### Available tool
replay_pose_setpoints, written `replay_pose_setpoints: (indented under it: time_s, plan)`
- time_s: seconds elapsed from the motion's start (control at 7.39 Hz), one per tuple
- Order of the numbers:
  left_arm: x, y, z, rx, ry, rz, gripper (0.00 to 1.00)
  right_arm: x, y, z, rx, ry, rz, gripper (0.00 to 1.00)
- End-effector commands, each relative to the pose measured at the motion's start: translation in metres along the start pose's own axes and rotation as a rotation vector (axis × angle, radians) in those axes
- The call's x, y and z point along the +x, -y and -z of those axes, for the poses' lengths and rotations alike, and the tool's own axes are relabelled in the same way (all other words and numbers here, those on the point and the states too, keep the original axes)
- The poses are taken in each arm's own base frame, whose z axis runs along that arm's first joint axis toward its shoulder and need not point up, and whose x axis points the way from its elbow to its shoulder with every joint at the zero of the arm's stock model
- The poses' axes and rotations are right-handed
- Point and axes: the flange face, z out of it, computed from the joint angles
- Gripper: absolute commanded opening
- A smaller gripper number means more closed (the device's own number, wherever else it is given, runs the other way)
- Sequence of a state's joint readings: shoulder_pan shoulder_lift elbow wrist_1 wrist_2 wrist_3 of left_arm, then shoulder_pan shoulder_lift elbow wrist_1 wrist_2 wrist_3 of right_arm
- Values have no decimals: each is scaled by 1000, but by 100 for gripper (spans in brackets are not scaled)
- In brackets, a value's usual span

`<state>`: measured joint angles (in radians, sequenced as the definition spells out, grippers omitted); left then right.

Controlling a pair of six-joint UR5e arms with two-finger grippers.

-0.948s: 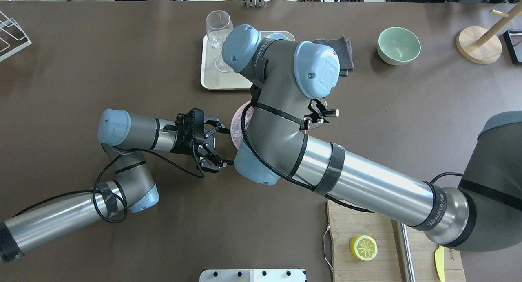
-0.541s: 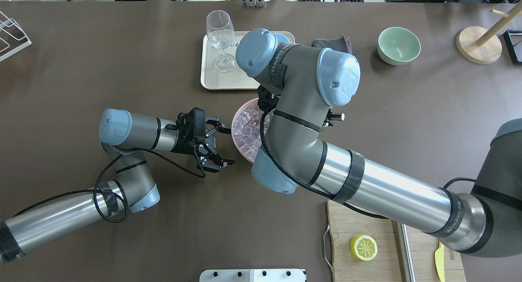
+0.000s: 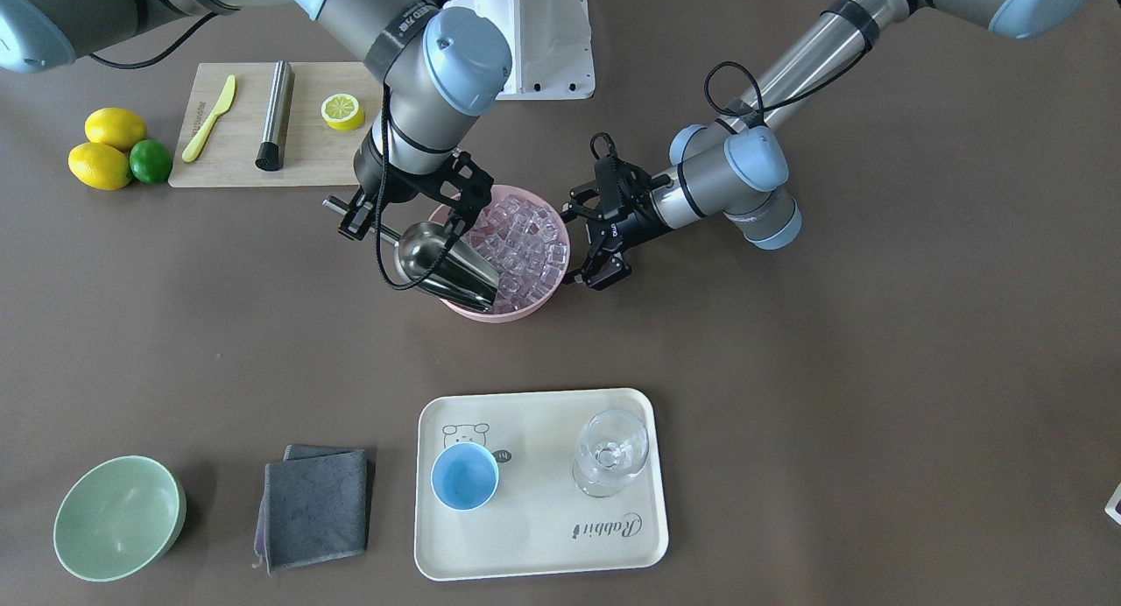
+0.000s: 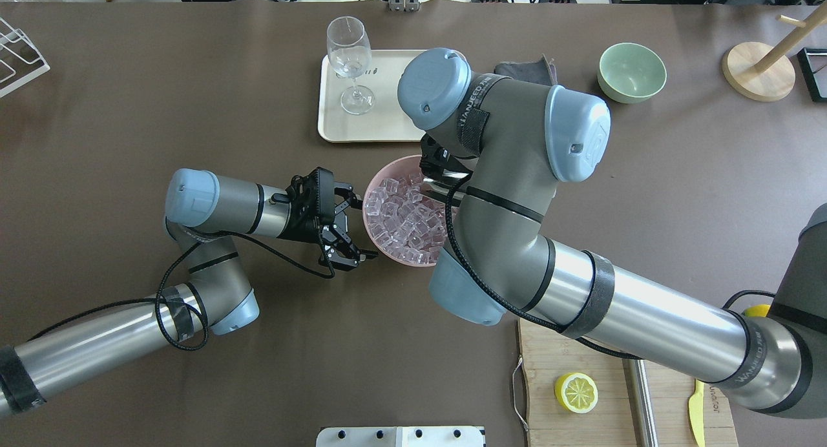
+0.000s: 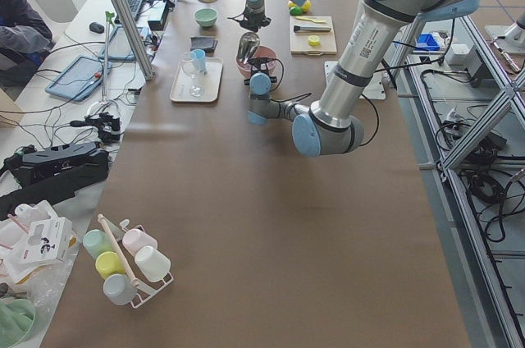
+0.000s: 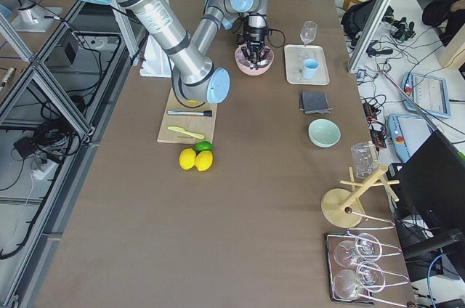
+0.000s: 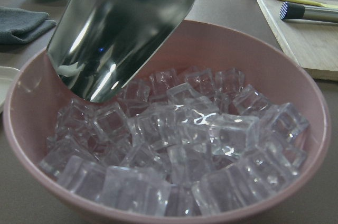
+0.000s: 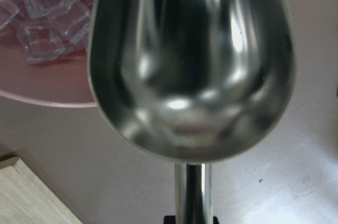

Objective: Put ice in cup with scoop
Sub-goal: 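Push the scoop through the ice cubes with the right gripper to fill it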

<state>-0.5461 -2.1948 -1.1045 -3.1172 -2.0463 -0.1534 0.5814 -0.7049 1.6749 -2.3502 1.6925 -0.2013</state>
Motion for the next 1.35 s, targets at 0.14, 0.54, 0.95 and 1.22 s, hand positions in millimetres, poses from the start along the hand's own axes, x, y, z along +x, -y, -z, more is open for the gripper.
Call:
replay_pose_setpoints:
  time_s: [0.14,0.54,0.95,1.22]
  plan:
    - [-1,4,-4,-9,3,5,99,1,1,-10,46,-8,-27,0]
    - [-2,7,-6,-17,4,9,99,-4,-3,-3,124,5,-96,0]
    - [-1,7,-7,-20,2,11,99,-30,-13,-4,225,32,-125,0]
    - [-1,7,-7,-20,2,11,99,-36,-25,2,269,34,-123,0]
